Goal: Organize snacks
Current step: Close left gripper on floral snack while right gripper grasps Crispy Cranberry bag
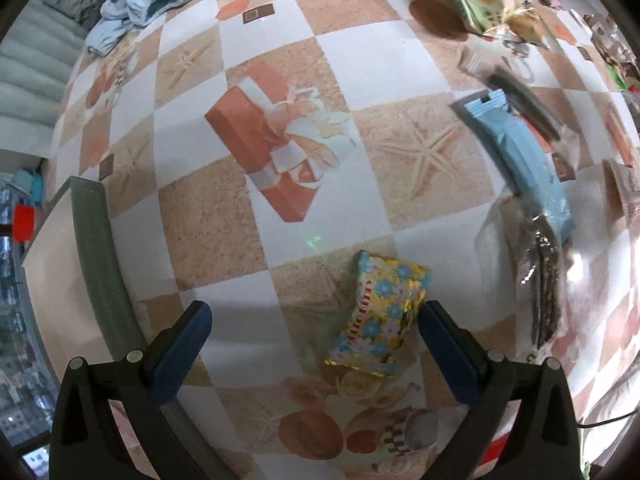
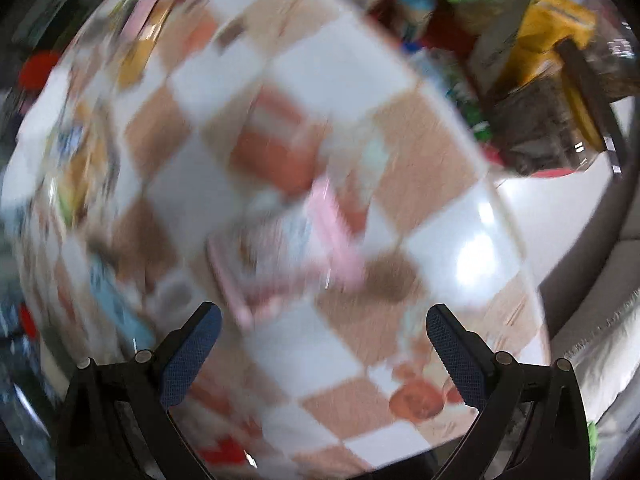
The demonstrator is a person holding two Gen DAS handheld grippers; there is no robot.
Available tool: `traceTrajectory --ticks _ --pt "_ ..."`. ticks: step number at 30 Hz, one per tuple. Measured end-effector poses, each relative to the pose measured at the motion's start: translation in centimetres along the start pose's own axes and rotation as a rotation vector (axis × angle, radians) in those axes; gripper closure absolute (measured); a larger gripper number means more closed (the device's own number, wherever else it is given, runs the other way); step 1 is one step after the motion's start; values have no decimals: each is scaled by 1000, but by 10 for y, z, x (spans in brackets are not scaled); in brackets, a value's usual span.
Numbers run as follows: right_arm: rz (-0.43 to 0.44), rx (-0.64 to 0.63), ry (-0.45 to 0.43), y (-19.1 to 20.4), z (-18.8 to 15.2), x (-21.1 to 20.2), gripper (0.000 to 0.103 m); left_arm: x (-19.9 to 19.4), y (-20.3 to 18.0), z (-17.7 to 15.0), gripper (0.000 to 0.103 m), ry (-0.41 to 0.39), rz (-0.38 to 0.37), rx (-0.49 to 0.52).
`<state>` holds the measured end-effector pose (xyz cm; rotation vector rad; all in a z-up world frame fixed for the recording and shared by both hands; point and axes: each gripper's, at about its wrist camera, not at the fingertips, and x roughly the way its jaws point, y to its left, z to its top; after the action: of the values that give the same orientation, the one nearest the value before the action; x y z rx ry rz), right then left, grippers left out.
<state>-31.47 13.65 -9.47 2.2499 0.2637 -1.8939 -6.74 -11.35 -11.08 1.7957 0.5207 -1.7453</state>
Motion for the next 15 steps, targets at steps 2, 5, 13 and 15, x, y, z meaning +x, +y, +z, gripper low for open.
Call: traceTrajectory --ticks 2,5,13,15 --pt "-42 24 -29 -2 19 -4 0 4 8 -3 0 4 1 -9" --pt "-90 57 -36 2 40 4 0 9 21 8 0 2 0 -13" --pt "-229 -180 16 20 18 39 0 7 17 -16 0 -2 -16 -42" --pt "-202 -264 49 28 -3 43 0 10 20 -25 0 -3 -28 -56"
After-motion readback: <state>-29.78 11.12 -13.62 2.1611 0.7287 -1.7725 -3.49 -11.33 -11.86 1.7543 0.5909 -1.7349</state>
